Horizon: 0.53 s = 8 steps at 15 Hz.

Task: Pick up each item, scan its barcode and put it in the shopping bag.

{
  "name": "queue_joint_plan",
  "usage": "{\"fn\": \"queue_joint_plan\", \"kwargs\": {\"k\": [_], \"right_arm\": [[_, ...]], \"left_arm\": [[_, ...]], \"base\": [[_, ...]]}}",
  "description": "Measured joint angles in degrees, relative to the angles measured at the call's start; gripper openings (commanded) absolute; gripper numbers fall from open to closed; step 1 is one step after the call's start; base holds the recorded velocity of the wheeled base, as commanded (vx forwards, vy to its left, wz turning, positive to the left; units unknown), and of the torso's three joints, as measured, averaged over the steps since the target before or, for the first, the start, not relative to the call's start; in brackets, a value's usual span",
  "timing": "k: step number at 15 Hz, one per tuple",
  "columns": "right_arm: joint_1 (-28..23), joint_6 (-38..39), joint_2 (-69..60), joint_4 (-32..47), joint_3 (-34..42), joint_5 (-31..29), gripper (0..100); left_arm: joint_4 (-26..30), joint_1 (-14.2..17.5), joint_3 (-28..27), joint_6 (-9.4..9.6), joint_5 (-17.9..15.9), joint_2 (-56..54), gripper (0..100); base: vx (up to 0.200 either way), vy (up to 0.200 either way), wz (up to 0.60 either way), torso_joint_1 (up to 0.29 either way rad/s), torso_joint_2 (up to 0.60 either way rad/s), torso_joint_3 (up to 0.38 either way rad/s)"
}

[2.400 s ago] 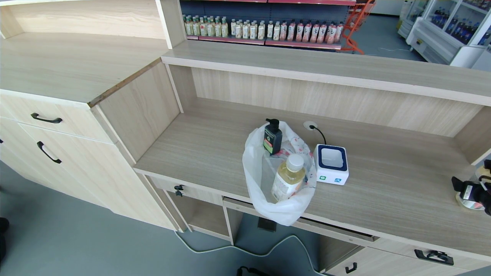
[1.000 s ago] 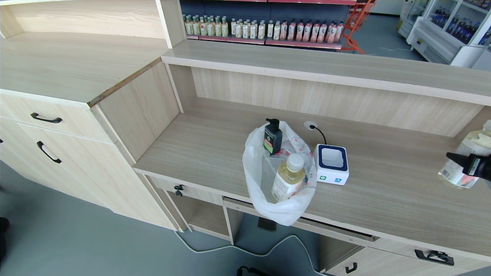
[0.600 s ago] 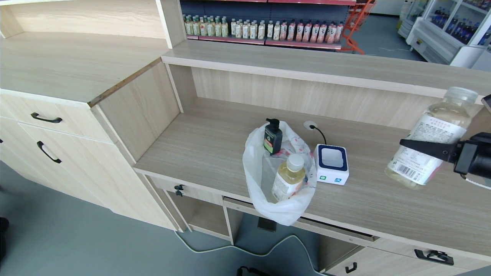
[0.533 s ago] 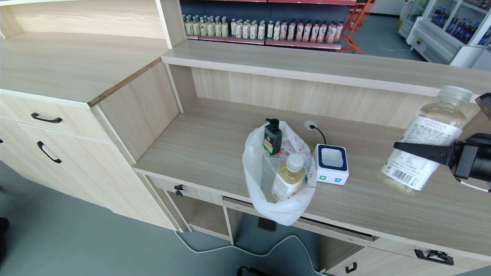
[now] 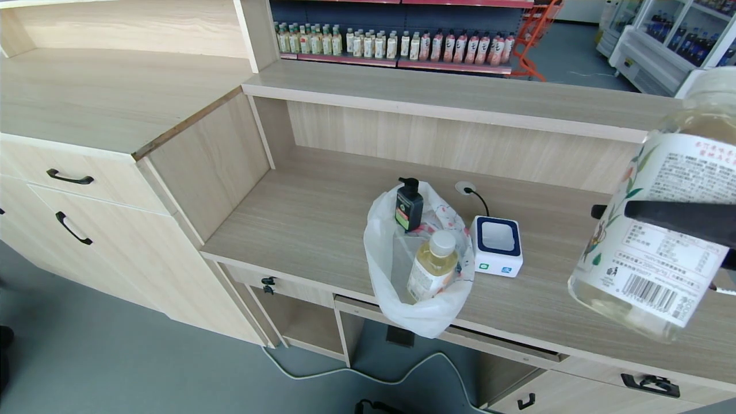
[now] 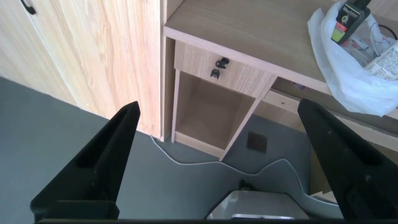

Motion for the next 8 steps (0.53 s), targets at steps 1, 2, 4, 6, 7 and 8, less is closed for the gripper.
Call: {"fn": "queue_joint_plan", "kwargs": {"k": [1, 2, 4, 6, 7, 8], "right_arm": [[1.82, 1.34, -1.11, 0.24, -0.22, 0.00, 0], [3.72, 1.83, -2.11, 0.71, -0.27, -0.05, 0], [7.05, 2.07, -4.06, 2.82, -0.22, -0.09, 0], [10.11, 2.11, -5.81, 4.86, -0.16, -0.16, 0], [11.08, 2.10, -6.60, 5.63, -0.16, -0.11, 0], [11.87, 2.11, -7.31, 6.91, -0.16, -0.13, 0]], "left_arm": [[0.00, 0.00, 0.00, 0.00, 0.00, 0.00, 100], [0.00, 0.00, 0.00, 0.00, 0.00, 0.00, 100], [-0.01, -0.02, 0.00, 0.02, 0.02, 0.00, 100], [0.00, -0.02, 0.00, 0.00, 0.00, 0.00, 100], [0.00, -0.02, 0.00, 0.02, 0.00, 0.00, 100], [0.00, -0.02, 0.00, 0.05, 0.02, 0.00, 100]], "base": [[0.000, 0.000, 0.00, 0.000, 0.00, 0.000], [0.000, 0.000, 0.00, 0.000, 0.00, 0.000], [0.000, 0.000, 0.00, 0.000, 0.00, 0.000], [0.000, 0.000, 0.00, 0.000, 0.00, 0.000], [0.000, 0.000, 0.00, 0.000, 0.00, 0.000], [0.000, 0.000, 0.00, 0.000, 0.00, 0.000]]}}
